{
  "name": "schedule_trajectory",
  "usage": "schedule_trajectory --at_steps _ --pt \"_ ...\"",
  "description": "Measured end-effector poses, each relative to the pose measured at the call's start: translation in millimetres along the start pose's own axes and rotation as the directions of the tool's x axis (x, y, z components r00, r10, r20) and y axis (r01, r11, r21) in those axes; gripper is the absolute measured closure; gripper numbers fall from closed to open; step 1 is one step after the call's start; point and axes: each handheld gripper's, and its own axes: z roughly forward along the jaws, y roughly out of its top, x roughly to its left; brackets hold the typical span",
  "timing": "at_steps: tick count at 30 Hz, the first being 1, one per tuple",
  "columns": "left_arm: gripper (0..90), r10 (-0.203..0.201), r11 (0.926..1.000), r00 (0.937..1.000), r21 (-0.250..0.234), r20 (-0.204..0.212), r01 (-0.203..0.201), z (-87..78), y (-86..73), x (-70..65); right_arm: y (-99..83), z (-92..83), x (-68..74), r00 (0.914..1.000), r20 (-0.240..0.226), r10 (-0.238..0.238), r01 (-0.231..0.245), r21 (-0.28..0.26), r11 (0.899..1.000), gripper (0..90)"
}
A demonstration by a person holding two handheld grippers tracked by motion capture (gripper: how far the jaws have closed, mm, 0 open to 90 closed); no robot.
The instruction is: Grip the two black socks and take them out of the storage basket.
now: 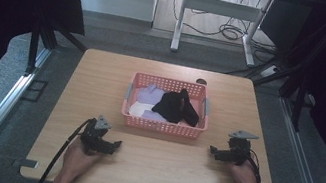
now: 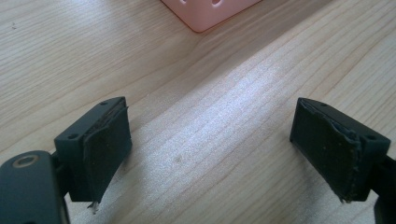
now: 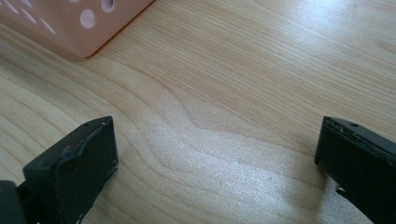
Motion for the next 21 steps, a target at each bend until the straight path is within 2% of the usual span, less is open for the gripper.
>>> schedule_trajectory --at_steps 13,18,21 --pt "12.2 -0.002 1.0 1.0 0.001 0.001 0.002 -0.1 0.0 -0.2 2.2 -1.3 2.2 1.0 0.005 0.004 -0.004 0.03 1.0 0.0" --pt "12.2 -0.004 1.0 1.0 0.0 0.001 0.004 0.0 0.0 -0.3 5.8 -4.6 2.5 1.0 -0.003 0.004 -0.004 0.057 0.998 3.4" --pt "12.2 -0.004 1.0 1.0 -0.001 0.0 0.004 0.1 -0.1 -0.3 9.1 -8.0 3.4 0.9997 -0.023 0.006 -0.005 0.051 0.999 3.6"
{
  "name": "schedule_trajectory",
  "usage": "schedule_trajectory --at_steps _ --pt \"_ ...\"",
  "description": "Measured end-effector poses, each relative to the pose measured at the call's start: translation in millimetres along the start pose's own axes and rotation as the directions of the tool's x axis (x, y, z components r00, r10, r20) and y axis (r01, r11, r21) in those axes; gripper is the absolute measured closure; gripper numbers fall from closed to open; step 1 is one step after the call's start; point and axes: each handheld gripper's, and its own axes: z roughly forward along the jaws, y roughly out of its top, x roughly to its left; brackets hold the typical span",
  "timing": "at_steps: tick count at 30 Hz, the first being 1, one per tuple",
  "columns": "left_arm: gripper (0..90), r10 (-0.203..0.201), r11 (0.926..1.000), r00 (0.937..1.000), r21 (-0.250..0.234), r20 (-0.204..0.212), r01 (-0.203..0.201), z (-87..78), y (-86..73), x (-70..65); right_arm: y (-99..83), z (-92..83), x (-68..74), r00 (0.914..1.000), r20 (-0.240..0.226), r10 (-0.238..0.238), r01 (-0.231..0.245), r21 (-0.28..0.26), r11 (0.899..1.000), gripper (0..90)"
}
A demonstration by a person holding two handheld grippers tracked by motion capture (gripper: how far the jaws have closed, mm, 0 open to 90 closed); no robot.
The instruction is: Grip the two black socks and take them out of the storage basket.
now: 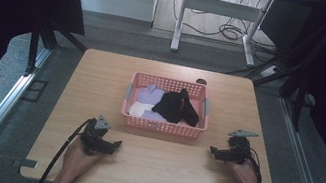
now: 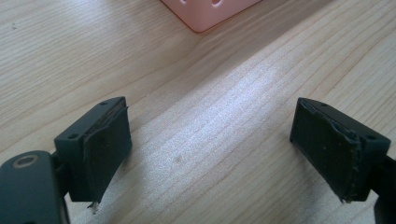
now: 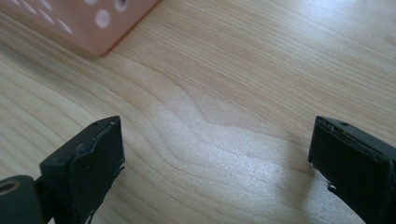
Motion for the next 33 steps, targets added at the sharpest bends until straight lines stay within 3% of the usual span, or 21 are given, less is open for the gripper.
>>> schedule_trajectory --at_steps 3,8,15,20,22,33 --pt "12.2 0.0 1.0 1.0 0.0 0.0 0.0 0.0 0.0 0.0 4.0 -4.0 0.2 1.0 0.0 -0.005 0.005 -0.008 1.0 4.3" --pt "12.2 0.0 1.0 1.0 0.0 0.0 0.0 0.1 0.0 0.0 9.8 -11.8 1.6 0.9994 -0.024 0.024 -0.025 -0.025 0.999 7.6" --pt "12.2 0.002 1.0 1.0 0.001 0.001 -0.002 -0.1 0.0 0.2 22.2 -18.8 5.8 0.9995 -0.03 -0.005 0.005 -0.012 1.0 10.4" --pt "12.2 0.001 1.0 1.0 0.0 0.001 -0.001 0.0 0.0 0.1 32.3 -27.8 6.9 0.9996 -0.025 0.015 -0.016 -0.054 0.998 12.6" --pt "12.2 0.0 1.0 1.0 -0.001 0.001 0.0 0.1 0.0 0.1 36.5 -30.6 7.1 0.9987 -0.045 0.025 -0.027 -0.062 0.998 13.6" --pt "12.1 0.003 1.0 1.0 0.002 0.002 -0.003 -0.1 0.0 0.2 66.0 -44.5 4.4 0.9963 -0.086 -0.006 0.002 -0.046 0.999 13.9"
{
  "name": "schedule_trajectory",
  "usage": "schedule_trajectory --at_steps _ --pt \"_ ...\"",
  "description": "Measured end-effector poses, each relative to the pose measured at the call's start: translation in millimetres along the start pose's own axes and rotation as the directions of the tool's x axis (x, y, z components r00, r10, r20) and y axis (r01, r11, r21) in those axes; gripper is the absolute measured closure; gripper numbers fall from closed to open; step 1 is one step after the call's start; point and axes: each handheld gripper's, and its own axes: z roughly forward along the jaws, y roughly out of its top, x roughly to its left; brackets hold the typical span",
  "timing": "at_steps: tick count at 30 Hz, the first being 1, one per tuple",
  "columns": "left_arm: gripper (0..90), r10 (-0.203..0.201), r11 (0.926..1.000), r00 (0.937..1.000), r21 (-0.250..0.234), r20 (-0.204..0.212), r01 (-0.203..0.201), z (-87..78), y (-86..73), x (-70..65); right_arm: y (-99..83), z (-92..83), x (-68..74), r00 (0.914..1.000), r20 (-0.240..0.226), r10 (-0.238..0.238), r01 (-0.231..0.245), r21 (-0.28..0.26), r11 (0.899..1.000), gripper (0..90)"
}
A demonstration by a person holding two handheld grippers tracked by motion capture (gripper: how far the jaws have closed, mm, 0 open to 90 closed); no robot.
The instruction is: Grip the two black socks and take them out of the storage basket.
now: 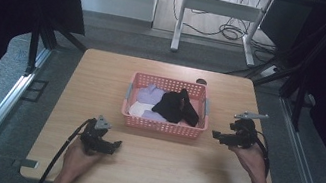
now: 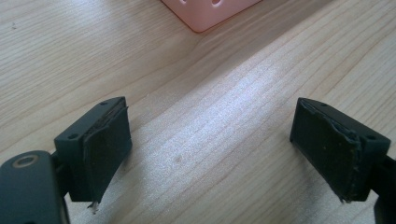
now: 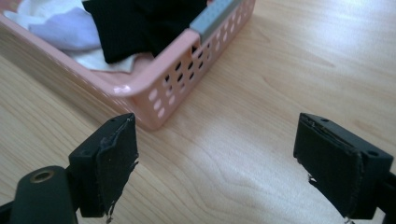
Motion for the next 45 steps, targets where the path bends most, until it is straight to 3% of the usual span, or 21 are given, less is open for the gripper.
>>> schedule_trajectory --at_steps 11,21,29,35,45 --pt "12.2 0.002 1.0 1.0 0.002 0.0 -0.002 -0.1 0.0 0.2 43.6 -0.7 9.0 0.998 -0.037 -0.051 0.052 0.023 0.998 14.2" --pt "12.2 0.007 1.0 1.0 0.003 0.0 -0.007 -0.2 0.1 0.5 71.3 14.2 16.4 0.9949 -0.065 -0.078 0.079 0.021 0.997 21.8" --pt "12.2 0.005 1.0 1.0 0.002 0.0 -0.005 -0.1 0.1 0.4 100.3 36.4 26.9 0.9897 -0.077 -0.121 0.124 0.041 0.991 30.5" --pt "12.2 0.006 1.0 1.0 0.003 0.0 -0.006 -0.2 0.1 0.5 111.7 61.1 31.4 0.9879 -0.071 -0.138 0.144 0.089 0.986 33.0" --pt "12.2 0.005 1.0 1.0 0.002 -0.002 -0.005 -0.1 0.1 0.5 119.3 102.4 33.3 0.9923 -0.049 -0.114 0.12 0.155 0.981 34.9"
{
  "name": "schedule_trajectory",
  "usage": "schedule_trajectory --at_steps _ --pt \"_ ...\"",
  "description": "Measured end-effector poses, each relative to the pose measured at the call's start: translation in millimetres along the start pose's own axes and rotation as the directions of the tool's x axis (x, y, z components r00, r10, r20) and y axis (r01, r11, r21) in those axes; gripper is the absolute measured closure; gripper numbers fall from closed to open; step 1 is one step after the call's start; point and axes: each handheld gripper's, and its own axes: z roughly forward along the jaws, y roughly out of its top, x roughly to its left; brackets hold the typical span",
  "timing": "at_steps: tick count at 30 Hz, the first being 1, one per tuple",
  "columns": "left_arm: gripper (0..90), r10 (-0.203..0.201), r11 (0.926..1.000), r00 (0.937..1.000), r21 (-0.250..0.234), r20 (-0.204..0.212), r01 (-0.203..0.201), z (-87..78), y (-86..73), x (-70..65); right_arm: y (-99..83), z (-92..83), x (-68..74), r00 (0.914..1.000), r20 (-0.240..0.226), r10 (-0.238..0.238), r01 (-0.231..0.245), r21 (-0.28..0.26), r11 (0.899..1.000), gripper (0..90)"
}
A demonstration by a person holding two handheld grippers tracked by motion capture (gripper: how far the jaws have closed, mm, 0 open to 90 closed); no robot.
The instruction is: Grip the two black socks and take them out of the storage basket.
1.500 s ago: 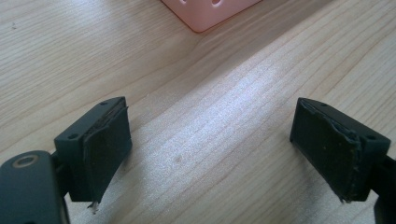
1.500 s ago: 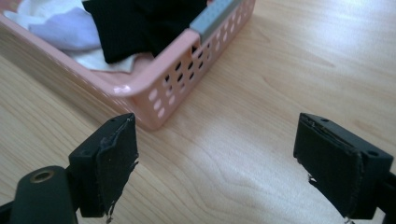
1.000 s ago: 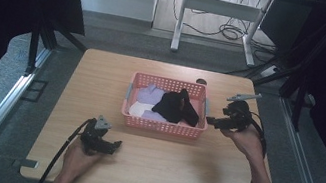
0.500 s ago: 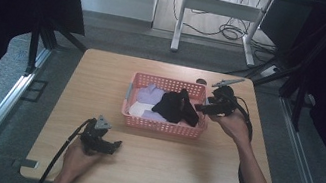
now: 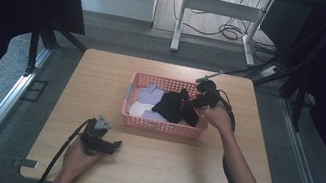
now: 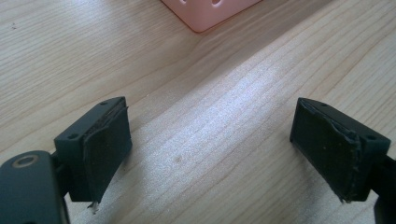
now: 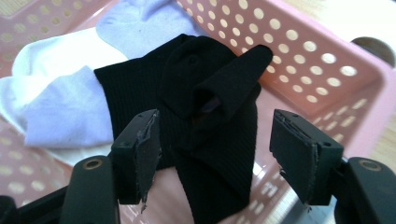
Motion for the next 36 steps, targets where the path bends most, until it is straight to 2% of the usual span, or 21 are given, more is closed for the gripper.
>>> schedule_trajectory --at_steps 4,8,10,15,18,22,28,36 --pt "12.2 0.003 1.0 1.0 0.003 0.001 -0.003 -0.2 0.0 0.2 3.2 13.1 -0.9 0.9998 0.018 0.003 -0.004 0.033 0.999 37.3" --pt "12.2 0.001 1.0 1.0 0.001 0.001 -0.001 -0.1 0.0 0.1 7.0 22.3 -0.9 0.9996 0.028 0.006 -0.008 0.068 0.998 44.0" --pt "12.2 0.001 1.0 1.0 0.001 0.0 -0.001 -0.1 0.0 0.1 8.0 26.9 -0.5 0.9995 0.028 0.011 -0.013 0.092 0.996 51.2" --pt "12.2 0.001 1.0 1.0 0.001 0.001 -0.001 0.0 0.0 0.1 8.1 35.3 3.6 1.0 0.007 -0.001 0.0 0.135 0.991 77.4" --pt "12.2 0.001 1.0 1.0 0.0 0.0 -0.001 0.0 0.0 0.1 8.3 34.9 3.8 0.9999 0.01 -0.005 0.004 0.127 0.992 87.9" --pt "12.2 0.002 1.0 1.0 0.001 0.001 -0.002 -0.1 0.0 0.1 10.4 25.2 2.7 0.9999 0.012 -0.011 0.01 0.093 0.996 88.5" --pt "12.1 0.001 1.0 1.0 0.0 0.002 -0.001 0.1 -0.1 0.1 16.9 -0.2 2.3 0.9998 0.005 -0.018 0.018 0.033 0.999 88.4" --pt "12.2 -0.001 1.0 1.0 -0.001 0.001 0.001 0.0 0.0 -0.1 26.6 -30.8 6.0 0.9988 -0.033 -0.035 0.035 -0.025 0.999 88.4"
